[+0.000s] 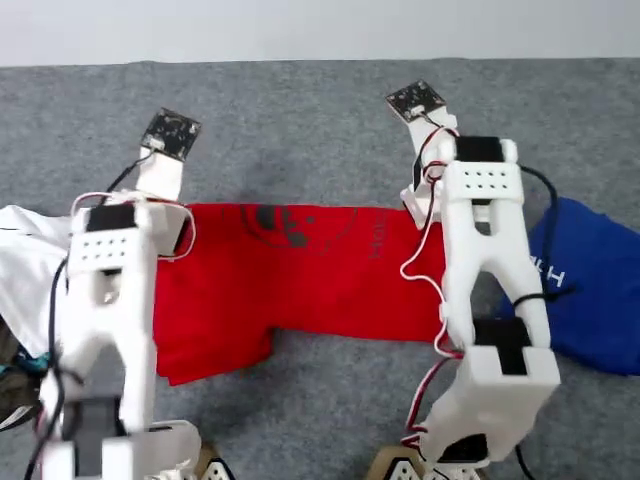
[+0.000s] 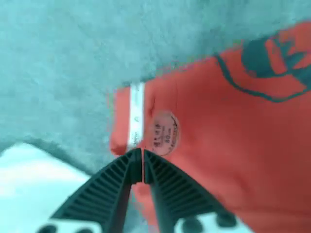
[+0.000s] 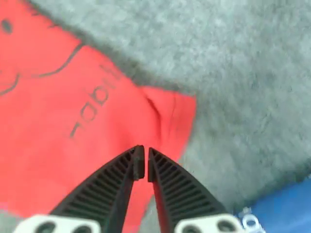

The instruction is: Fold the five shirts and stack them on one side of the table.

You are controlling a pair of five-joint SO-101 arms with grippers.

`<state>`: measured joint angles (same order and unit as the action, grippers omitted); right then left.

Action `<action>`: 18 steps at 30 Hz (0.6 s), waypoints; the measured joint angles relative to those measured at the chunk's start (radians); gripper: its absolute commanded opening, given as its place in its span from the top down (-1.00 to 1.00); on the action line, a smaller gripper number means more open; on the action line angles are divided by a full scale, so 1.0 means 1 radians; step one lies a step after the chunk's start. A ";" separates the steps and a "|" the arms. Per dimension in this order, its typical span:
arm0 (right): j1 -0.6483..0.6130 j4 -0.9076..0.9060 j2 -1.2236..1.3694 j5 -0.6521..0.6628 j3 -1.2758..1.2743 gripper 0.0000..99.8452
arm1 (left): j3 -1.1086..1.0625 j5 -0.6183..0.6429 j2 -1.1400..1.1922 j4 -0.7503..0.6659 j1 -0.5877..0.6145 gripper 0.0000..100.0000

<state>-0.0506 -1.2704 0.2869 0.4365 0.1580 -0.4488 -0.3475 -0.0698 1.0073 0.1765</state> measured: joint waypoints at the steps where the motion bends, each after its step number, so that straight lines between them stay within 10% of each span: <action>1: 0.005 0.020 0.020 -0.011 0.000 0.97 | 0.018 0.002 0.052 -0.002 0.000 0.99; 18: 0.075 -0.127 0.269 -0.233 0.201 0.71 | 0.328 0.038 0.493 0.060 -0.018 0.99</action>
<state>0.0245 -1.3978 0.5554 0.2033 0.3590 -0.1204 -0.3092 0.4227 1.0671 0.1580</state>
